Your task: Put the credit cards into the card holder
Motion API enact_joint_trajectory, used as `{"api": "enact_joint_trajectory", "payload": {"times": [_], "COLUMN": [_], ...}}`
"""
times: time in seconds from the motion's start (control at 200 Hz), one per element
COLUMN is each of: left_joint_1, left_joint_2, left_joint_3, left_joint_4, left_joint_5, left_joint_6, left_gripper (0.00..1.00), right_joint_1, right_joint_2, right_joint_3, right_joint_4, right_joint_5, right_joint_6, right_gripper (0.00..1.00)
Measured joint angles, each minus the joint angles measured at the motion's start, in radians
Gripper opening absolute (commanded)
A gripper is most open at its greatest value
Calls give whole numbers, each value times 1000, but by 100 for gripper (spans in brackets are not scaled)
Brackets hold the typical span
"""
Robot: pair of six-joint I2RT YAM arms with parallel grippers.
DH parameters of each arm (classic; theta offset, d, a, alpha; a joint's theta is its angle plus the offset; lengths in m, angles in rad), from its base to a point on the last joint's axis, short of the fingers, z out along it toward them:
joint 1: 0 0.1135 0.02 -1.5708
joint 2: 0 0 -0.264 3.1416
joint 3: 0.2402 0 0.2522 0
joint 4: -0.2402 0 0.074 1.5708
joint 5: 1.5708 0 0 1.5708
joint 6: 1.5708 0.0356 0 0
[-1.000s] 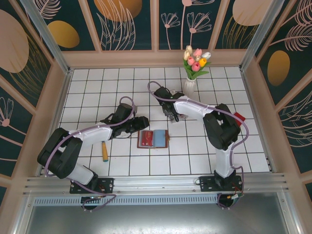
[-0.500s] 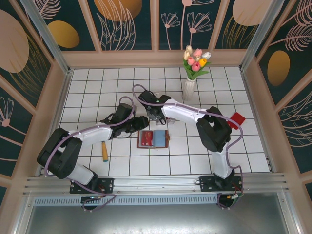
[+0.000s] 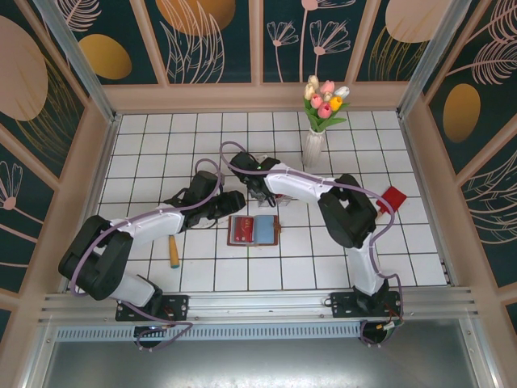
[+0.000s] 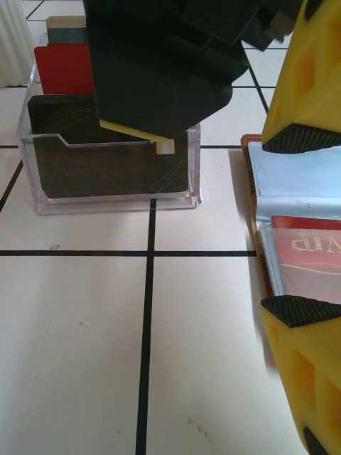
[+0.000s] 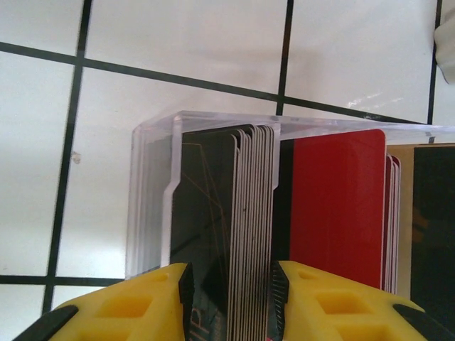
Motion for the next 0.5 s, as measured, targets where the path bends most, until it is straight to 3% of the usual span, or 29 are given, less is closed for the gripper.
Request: {"api": "enact_joint_trajectory", "payload": {"times": [0.5], "left_joint_1": [0], "left_joint_2": [0], "left_joint_3": [-3], "left_joint_4": [0], "left_joint_5": [0], "left_joint_6": [0], "left_gripper": [58], "right_joint_1": [1], "right_joint_2": [39], "right_joint_3": [42], "right_joint_4": [-42], "right_joint_5": [106], "right_joint_6": [15], "right_gripper": [39]}}
